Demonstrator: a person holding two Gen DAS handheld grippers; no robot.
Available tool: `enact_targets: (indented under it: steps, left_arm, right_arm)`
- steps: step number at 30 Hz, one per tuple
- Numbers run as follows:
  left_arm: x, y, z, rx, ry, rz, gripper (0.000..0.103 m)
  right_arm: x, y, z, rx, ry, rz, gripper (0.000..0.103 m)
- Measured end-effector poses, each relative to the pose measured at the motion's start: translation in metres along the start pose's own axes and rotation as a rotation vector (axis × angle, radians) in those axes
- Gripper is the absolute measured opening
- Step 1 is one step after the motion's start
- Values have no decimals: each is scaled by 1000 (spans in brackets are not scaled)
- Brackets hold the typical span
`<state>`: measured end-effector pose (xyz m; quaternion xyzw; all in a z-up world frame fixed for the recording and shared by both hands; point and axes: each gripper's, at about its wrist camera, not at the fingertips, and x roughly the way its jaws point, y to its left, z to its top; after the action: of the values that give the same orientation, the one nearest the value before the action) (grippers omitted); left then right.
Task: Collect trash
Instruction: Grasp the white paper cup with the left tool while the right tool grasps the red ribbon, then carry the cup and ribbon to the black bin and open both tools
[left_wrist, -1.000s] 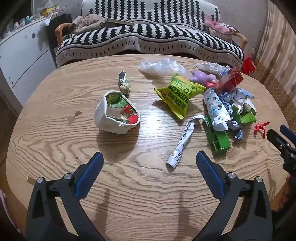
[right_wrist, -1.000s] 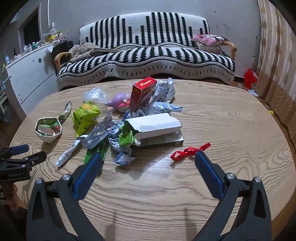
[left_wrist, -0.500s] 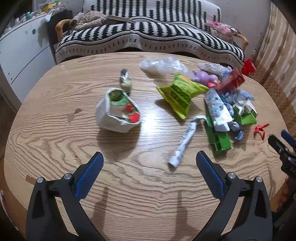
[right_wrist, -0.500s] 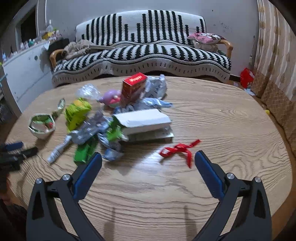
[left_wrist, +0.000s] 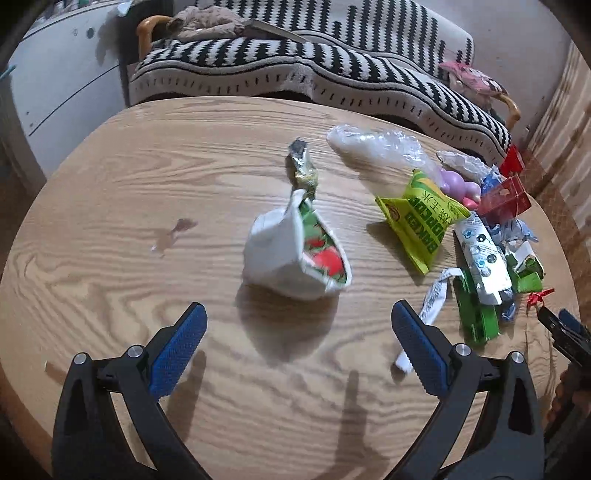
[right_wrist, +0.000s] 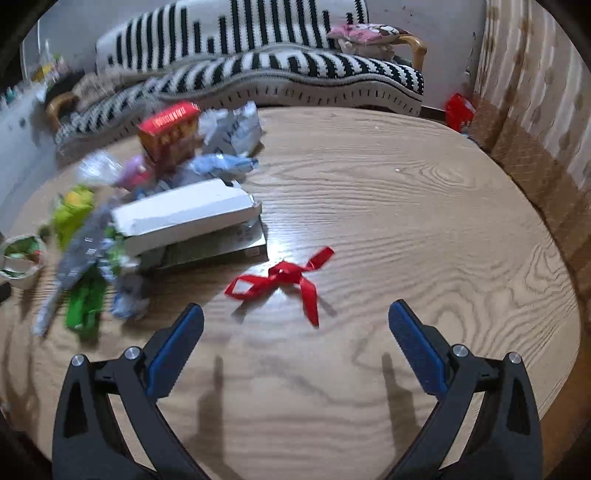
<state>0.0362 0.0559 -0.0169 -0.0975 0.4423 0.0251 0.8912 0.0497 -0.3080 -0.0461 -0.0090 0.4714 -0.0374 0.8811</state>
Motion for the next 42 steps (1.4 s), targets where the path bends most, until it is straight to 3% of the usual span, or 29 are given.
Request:
enact_targets:
  steps: [3,6,14,15,16,17,18,19,22,32,34,42]
  left_arm:
    - [13,0,5,-6,25,-19,97]
    - [24,2,11,-25,49,-31,97]
    - [53,5,25,-11,84,31,97]
    - [53,6,26,-8,74,27,96]
    - [52,6,28,-7,58,24,84]
    - [51,5,28,3,46,33,64]
    - [50,3,28,9,42,37,64]
    - [49,3,28,-6,47,6,62]
    - [43,-5,26,24,29,6,55]
    - [34,-2,21,16,23,13,55]
    - [31,1,21,6,16,13,55]
    - [28,-2,18,16,16,12,53]
  right_arm:
    - [14,4,6,-18,-18,-21,97]
    - [29,3,7,23,4,46,97]
    - [36,5,20,24,-4,79,97]
    - [33,4,19,13,-24,83,88]
    - [29,4,19,4,-46,85,65]
    - [26,3,20,-1,-61,86,51]
    - [24,3,20,9,-60,97,37]
    - [23,2,20,19,-60,116,33]
    - [20,0,18,41,-55,157,29]
    - [9,0,15,45,-81,147,22]
    - [2,-3,15,63,-104,162,9]
    - [-7,-8,15,109,-144,192,9]
